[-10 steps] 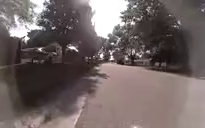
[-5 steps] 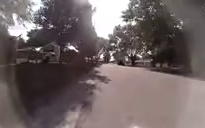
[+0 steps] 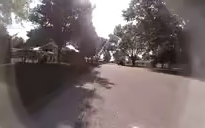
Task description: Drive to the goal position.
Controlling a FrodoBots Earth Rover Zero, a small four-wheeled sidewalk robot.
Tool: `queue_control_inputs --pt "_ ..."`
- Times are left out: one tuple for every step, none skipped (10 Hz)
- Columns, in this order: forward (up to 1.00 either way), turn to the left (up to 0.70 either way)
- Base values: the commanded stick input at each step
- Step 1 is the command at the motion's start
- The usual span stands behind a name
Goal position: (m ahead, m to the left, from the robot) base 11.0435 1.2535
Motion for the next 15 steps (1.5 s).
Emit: queue_control_inputs --pt "1.0 0.0" --pt "1.0 0.0" --pt "1.0 0.0" --pt "1.0 0.0" --pt "1.0 -0.26" --pt "1.0 -0.36" --pt "1.0 -0.08" --pt "1.0 -0.02" --pt "1.0 0.0" --pt "1.0 0.0" --pt "1.0 0.0" --pt "1.0 0.0" --pt "1.0 0.0" --pt "1.0 0.0" --pt "1.0 0.0"
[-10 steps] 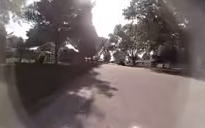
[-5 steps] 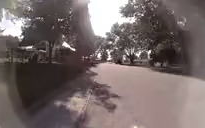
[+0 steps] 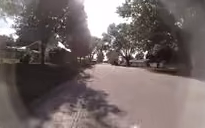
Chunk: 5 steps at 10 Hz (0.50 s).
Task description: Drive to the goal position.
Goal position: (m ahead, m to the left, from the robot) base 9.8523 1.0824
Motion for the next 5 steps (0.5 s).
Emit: queue_control_inputs --pt "1.0 0.0" --pt "1.0 0.0" --pt "1.0 0.0" --pt "1.0 0.0" --pt "1.0 0.0"
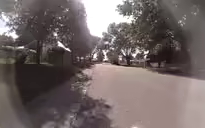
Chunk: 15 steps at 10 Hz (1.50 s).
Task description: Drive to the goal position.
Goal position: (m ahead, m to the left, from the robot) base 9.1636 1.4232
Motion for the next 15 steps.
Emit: queue_control_inputs --pt "1.0 0.0" --pt "1.0 0.0" --pt "1.0 0.0" --pt "1.0 0.0" --pt "1.0 0.0" --pt "1.0 0.0" --pt "1.0 0.0" --pt "1.0 0.0" --pt "1.0 0.0" --pt "1.0 0.0" --pt "1.0 0.0" --pt "1.0 0.0" --pt "1.0 0.0" --pt "1.0 0.0" --pt "1.0 0.0"
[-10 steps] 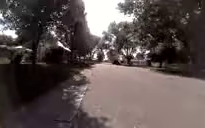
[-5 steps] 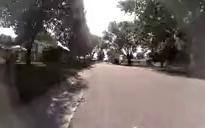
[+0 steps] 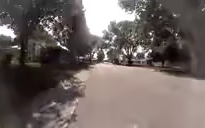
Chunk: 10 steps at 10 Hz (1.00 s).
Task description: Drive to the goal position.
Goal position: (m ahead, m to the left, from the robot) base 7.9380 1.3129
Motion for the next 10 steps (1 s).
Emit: queue_control_inputs --pt "1.0 0.0" --pt "1.0 0.0" --pt "1.0 0.0" --pt "1.0 0.0" --pt "1.0 0.0" --pt "1.0 0.0" --pt "1.0 0.0" --pt "1.0 0.0" --pt "1.0 0.0" --pt "1.0 0.0"
